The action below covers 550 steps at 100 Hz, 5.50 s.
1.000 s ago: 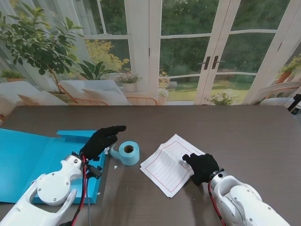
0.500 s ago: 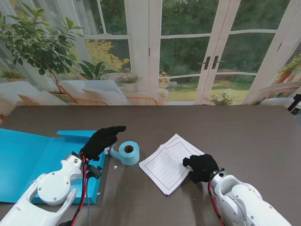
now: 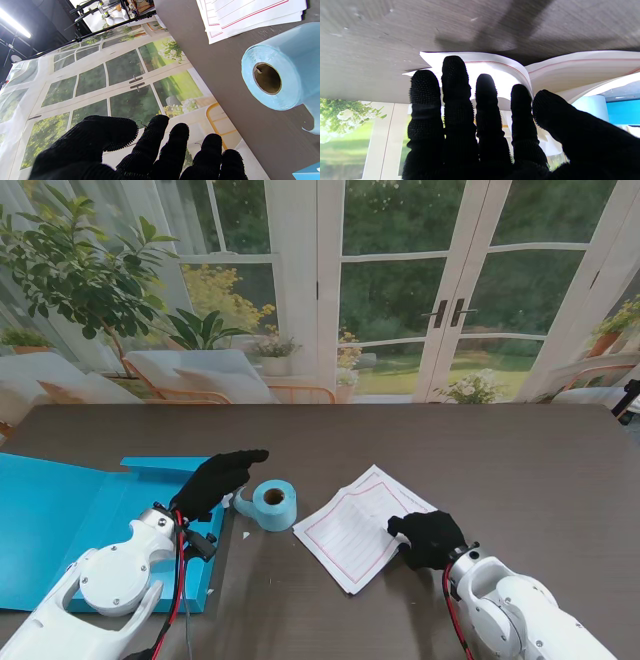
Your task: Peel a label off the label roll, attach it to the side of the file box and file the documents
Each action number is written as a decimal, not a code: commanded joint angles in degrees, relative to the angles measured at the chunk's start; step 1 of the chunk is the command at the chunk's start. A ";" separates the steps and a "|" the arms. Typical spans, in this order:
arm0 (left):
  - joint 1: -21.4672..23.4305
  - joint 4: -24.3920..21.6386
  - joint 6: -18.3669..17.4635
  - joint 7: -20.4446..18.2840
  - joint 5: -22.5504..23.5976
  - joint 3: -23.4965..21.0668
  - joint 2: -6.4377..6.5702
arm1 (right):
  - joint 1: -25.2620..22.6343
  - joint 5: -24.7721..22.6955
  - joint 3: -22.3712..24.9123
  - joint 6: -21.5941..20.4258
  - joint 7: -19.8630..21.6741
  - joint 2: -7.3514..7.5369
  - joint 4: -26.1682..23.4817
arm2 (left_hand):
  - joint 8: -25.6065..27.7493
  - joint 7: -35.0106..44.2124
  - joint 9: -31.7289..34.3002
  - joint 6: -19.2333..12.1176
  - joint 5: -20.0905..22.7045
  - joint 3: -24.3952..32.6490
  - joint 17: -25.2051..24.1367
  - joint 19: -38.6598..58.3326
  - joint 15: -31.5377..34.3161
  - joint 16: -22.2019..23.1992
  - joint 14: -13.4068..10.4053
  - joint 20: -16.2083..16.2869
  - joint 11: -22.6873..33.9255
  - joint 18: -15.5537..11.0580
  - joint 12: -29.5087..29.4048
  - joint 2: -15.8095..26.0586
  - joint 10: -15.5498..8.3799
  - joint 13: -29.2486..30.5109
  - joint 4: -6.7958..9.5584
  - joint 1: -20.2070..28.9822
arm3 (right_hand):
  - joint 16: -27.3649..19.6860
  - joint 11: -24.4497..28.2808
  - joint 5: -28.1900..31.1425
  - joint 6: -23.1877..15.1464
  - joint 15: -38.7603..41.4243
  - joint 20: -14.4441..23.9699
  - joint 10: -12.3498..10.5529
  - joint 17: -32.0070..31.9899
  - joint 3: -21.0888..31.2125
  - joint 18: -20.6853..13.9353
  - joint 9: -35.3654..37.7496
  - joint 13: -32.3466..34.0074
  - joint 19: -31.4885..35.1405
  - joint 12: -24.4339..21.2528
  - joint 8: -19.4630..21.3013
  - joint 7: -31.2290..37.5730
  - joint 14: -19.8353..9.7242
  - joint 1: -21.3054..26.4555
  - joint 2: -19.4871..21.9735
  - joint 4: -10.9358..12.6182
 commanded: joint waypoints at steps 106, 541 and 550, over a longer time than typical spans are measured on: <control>0.04 -0.56 1.55 -1.99 -0.22 0.10 0.09 | -1.06 6.77 -0.70 1.46 -3.91 -2.12 0.13 | -0.27 -1.08 -2.18 0.10 -0.85 -1.03 -1.10 -1.07 -0.26 0.19 0.18 0.26 -0.78 -1.90 -0.32 2.09 -0.41 -0.72 -2.58 -1.58 | 2.46 -2.75 6.23 4.88 -0.02 -1.15 0.38 -11.98 5.43 2.85 9.44 8.92 4.48 1.27 -2.52 9.23 0.55 -0.26 -7.30 -2.40; -0.41 -0.94 5.11 -7.38 -1.36 -0.23 1.10 | 5.81 9.12 -9.11 9.19 -18.83 -5.14 5.84 | -0.16 -1.26 -2.53 0.29 -1.24 -1.43 -1.48 -1.09 -0.34 0.19 0.18 0.54 -0.81 -2.56 -0.30 3.00 -0.16 -1.18 -3.39 -1.87 | 7.60 4.10 15.02 0.29 21.18 -4.28 -1.41 5.10 11.63 0.00 24.51 17.04 12.17 4.67 -0.23 24.53 -5.91 3.71 -14.40 -7.42; -0.38 -1.02 5.28 -7.34 -1.32 -0.23 1.10 | 5.83 9.09 -8.36 8.35 -18.62 -5.13 4.95 | -0.15 -1.23 -2.58 0.34 -1.21 -1.45 -1.51 -1.09 -0.35 0.19 0.25 0.55 -0.82 -2.60 -0.30 3.09 -0.07 -1.23 -3.40 -1.89 | 8.38 4.30 15.56 0.75 23.84 -4.29 -1.34 6.82 12.25 0.09 25.78 17.05 12.25 5.53 -0.15 25.18 -6.59 3.83 -14.91 -7.62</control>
